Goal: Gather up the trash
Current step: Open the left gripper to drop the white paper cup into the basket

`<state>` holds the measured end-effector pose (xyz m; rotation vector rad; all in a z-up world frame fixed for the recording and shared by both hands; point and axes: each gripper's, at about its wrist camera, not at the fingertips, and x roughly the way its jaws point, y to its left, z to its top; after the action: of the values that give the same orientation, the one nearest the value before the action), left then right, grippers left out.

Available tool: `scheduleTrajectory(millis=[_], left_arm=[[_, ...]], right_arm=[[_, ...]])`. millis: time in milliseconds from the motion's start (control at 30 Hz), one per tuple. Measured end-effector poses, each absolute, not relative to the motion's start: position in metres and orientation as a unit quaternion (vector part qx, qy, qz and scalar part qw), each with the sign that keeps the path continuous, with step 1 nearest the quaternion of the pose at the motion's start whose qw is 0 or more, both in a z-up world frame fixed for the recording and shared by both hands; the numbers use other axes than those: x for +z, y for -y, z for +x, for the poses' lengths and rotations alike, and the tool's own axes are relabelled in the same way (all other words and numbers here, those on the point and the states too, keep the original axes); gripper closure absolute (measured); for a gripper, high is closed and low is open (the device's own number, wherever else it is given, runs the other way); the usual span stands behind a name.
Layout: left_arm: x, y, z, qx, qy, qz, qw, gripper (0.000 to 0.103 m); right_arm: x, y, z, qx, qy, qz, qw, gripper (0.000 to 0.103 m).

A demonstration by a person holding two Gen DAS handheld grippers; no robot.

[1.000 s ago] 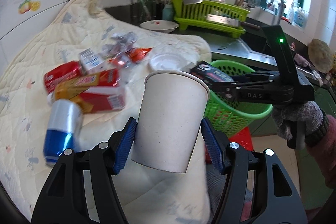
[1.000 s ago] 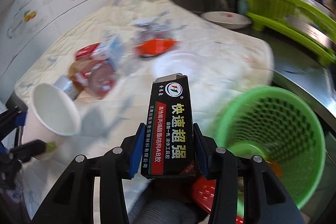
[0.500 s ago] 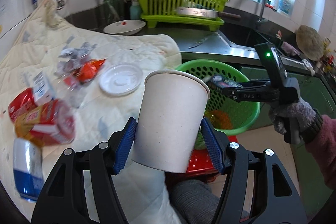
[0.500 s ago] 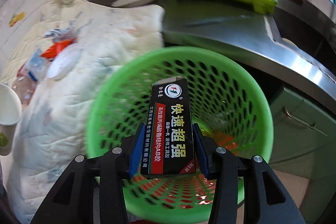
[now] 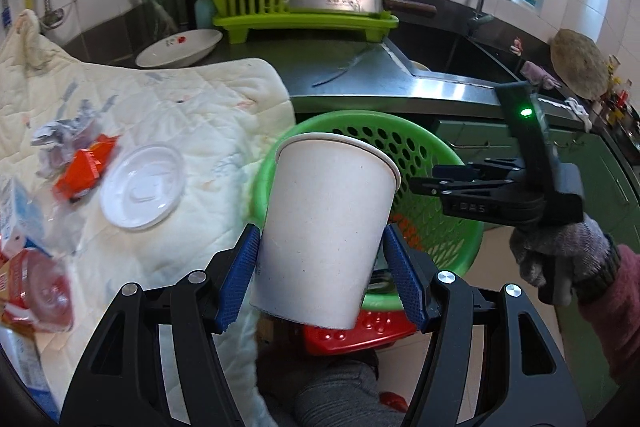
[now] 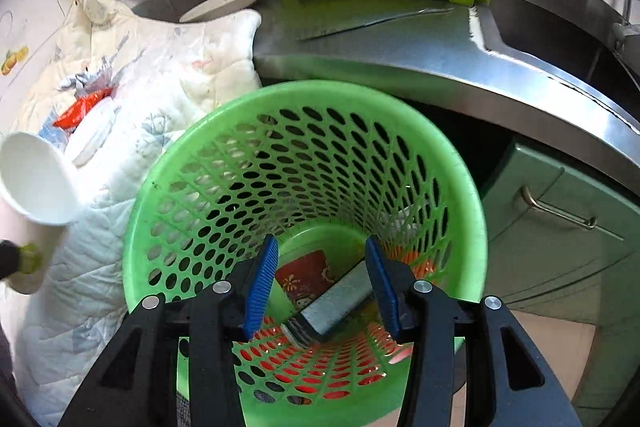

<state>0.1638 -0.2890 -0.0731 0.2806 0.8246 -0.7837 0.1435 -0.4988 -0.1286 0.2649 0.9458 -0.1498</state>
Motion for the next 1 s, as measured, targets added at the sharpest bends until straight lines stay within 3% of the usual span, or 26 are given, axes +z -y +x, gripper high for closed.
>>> scheduleTrajectory(millis=[300,633,767,1000], left_arm=[[-0.103,0.333,0.175,-0.382,-0.432,0.132,0.806,0.040],[-0.125,0.383,0.184,-0.394,-0.459,0.133,0.785,0.036],[-0.124,0.385,0.180,-0.405,-0.456,0.123,0.783,0.029],[-0.111,0.359,0.174,-0.393,-0.444,0.111,0.798,0.029]], right_arm=[[-0.109,0.513,0.117,-0.075,-0.425,0.147,0.890,0.050],[-0.101,0.528,0.095,-0.083,-0.406,0.168,0.894,0.049],[-0.100,0.532,0.087,-0.085,-0.400,0.174,0.896,0.049],[-0.096,0.526,0.083,-0.078,-0.397,0.180,0.897,0.049]])
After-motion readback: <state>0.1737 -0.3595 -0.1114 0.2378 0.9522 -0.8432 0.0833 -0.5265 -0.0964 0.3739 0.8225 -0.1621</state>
